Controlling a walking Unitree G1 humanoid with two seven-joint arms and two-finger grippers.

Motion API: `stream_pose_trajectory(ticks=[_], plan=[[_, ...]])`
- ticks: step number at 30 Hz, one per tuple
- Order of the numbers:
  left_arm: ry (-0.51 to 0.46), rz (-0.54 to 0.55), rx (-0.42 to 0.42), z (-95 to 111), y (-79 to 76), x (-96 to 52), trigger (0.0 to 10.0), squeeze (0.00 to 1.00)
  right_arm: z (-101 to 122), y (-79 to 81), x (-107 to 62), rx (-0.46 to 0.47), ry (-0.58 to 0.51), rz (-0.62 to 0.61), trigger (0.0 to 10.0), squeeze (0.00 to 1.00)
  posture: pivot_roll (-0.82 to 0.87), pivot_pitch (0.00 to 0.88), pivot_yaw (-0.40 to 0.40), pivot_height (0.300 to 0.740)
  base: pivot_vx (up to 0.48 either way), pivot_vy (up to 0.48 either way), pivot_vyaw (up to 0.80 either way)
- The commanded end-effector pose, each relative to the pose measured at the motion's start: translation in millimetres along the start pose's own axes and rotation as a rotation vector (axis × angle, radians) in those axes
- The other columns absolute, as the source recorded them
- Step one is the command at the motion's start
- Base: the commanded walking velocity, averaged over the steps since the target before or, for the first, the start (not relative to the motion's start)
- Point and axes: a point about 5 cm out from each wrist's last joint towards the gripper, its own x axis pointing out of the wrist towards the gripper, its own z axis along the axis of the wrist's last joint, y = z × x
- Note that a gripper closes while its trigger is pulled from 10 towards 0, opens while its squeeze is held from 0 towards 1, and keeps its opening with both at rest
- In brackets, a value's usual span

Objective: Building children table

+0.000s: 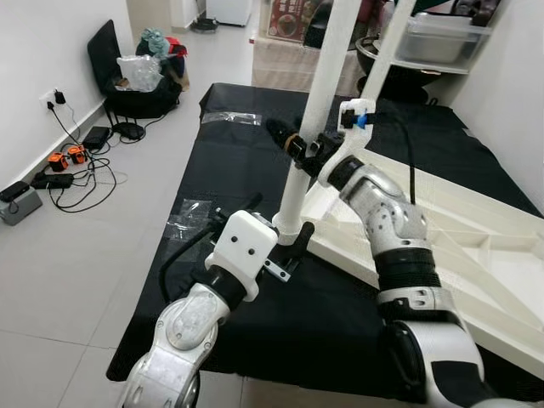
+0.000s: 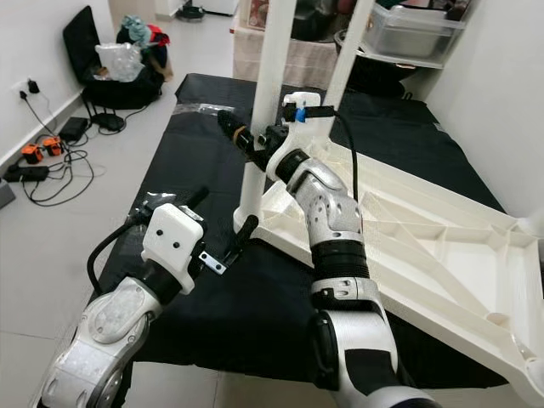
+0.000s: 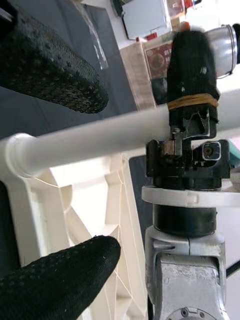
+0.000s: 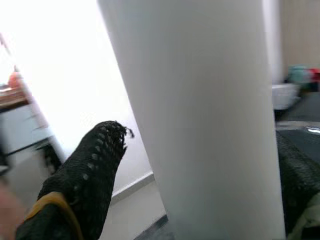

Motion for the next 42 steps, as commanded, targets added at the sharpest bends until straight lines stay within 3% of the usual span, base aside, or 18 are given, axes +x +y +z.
stream_pose_trajectory(ticks=[1,6,12,18,19,25,28,29,30,31,32,33,34,35,37,38,39,42], plan=[[0.000,0.003,-0.005,-1,-0.8,0.7,10.0,0.00,-6,8.3,8.7,0.016,0.024,0.113,10.0,0.00,0.08,0.061,-0.115,0.740,0.000,0.000,0.00],[0.001,0.008,-0.005,-1,-0.1,0.0,10.0,0.00,-8,5.4,18.0,0.025,0.034,0.119,10.0,0.00,0.08,0.066,-0.118,0.740,0.000,0.000,0.00],[0.000,0.008,-0.010,0,-1.4,0.1,10.0,0.00,-9,12.0,28.2,0.114,0.022,0.310,10.0,0.00,0.09,0.071,-0.118,0.740,0.000,0.000,0.00],[0.000,0.008,-0.009,0,-1.2,0.3,10.0,0.00,-11,14.0,33.5,0.088,0.053,0.333,10.0,0.00,0.10,0.077,-0.121,0.740,0.000,0.000,0.00],[0.001,0.009,-0.008,0,-0.7,0.1,10.0,0.00,-13,13.5,34.7,0.068,0.072,0.326,0.0,0.00,0.10,0.077,-0.121,0.740,0.000,0.000,0.00],[0.005,0.011,-0.005,0,-0.2,-0.8,10.0,0.00,-18,8.4,34.5,-0.002,0.118,0.245,0.0,0.00,0.10,0.078,-0.122,0.740,0.000,0.000,0.00],[0.006,0.010,-0.005,0,-0.6,-1.1,10.0,0.00,-20,0.3,32.0,-0.083,0.135,0.131,0.0,0.00,0.09,0.075,-0.121,0.740,0.000,0.000,0.00],[0.006,0.009,-0.006,-1,-0.7,-0.9,10.0,0.00,-19,-4.8,30.4,-0.124,0.135,0.055,0.0,0.00,0.09,0.071,-0.119,0.740,0.000,0.000,0.00],[0.004,0.009,-0.006,0,-0.5,-0.4,10.0,0.00,-17,-14.2,28.9,-0.151,0.139,-0.098,0.0,0.00,0.09,0.069,-0.118,0.740,0.000,0.000,0.00],[0.004,0.009,-0.006,0,-0.5,-0.4,10.0,0.00,-17,-14.2,28.9,-0.151,0.139,-0.098,0.0,0.00,0.09,0.069,-0.118,0.740,0.000,0.000,0.00],[0.004,0.009,-0.005,-1,-0.2,-0.1,10.0,0.00,-14,-24.4,26.0,-0.199,0.142,-0.280,0.0,0.00,0.09,0.067,-0.117,0.740,0.000,0.000,0.00],[0.004,0.009,-0.005,-1,-0.2,-0.1,10.0,0.00,-14,-24.4,26.0,-0.199,0.142,-0.280,0.0,0.00,0.09,0.067,-0.117,0.740,0.000,0.000,0.00],[0.004,0.008,-0.004,-1,0.0,0.0,10.0,0.00,-13,-40.3,16.9,-0.241,0.151,-0.582,0.0,0.00,0.09,0.065,-0.112,0.740,0.000,0.000,0.00],[0.004,0.008,-0.004,-1,0.0,0.0,10.0,0.00,-13,-40.3,16.9,-0.241,0.151,-0.582,0.0,0.00,0.09,0.065,-0.112,0.740,0.000,0.000,0.00],[0.003,0.004,-0.007,-1,-1.0,0.2,10.0,0.00,-12,-51.6,2.6,-0.258,0.144,-0.852,0.0,0.00,0.08,0.064,-0.111,0.740,0.000,0.000,0.00],[0.003,0.004,-0.007,-1,-1.0,0.2,10.0,0.00,-12,-51.6,2.6,-0.258,0.144,-0.852,0.0,0.00,0.08,0.064,-0.111,0.740,0.000,0.000,0.00],[0.003,0.004,-0.008,-2,-1.3,0.4,10.0,0.00,-12,-55.1,-3.4,-0.261,0.134,-0.949,0.0,0.00,0.08,0.063,-0.112,0.740,0.000,0.000,0.00],[0.002,-0.001,-0.008,-2,-2.2,1.1,10.0,0.00,-14,-52.0,-7.2,-0.262,0.113,-1.083,0.0,0.00,0.08,0.059,-0.111,0.740,0.000,0.000,0.00]])
